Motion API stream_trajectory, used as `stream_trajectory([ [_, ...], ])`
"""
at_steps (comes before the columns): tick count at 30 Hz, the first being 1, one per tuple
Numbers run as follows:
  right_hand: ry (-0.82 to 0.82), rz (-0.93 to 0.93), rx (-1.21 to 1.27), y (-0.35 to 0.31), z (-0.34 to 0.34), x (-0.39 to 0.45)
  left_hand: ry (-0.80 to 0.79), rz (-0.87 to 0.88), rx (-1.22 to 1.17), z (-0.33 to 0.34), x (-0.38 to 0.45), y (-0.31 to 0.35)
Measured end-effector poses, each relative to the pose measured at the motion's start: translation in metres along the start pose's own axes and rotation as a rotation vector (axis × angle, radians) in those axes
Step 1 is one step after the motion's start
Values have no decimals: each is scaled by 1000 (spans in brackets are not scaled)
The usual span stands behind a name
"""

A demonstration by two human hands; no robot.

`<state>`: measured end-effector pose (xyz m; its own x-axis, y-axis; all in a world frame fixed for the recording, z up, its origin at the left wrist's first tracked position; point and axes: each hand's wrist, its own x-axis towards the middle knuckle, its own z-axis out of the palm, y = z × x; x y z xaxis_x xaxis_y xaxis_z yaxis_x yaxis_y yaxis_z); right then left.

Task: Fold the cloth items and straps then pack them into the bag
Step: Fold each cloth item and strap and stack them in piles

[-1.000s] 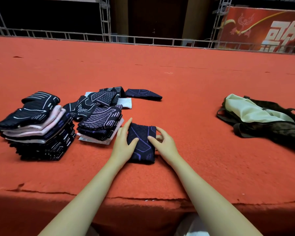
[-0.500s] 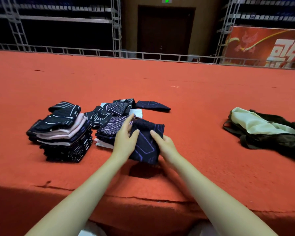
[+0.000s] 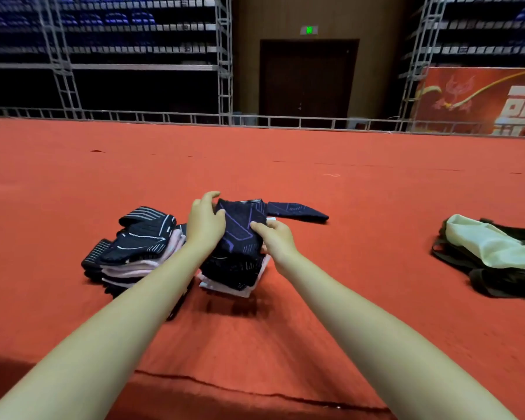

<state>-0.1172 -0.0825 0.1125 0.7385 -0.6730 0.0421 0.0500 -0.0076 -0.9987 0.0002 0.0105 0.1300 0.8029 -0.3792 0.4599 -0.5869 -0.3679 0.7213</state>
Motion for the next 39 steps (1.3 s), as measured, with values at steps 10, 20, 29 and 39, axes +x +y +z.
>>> stream_trajectory([
  [10,165,-114,-572,43,-38,45,-162,124,523,33,-18,-44],
  [20,318,-2,-674,76,-122,118,-292,135,286,56,20,10],
  [29,374,-64,-1185,98,-168,225,-209,122,310,92,11,-22],
  [39,483,-71,-1199,120,-181,289,-147,150,306,99,4,-29],
])
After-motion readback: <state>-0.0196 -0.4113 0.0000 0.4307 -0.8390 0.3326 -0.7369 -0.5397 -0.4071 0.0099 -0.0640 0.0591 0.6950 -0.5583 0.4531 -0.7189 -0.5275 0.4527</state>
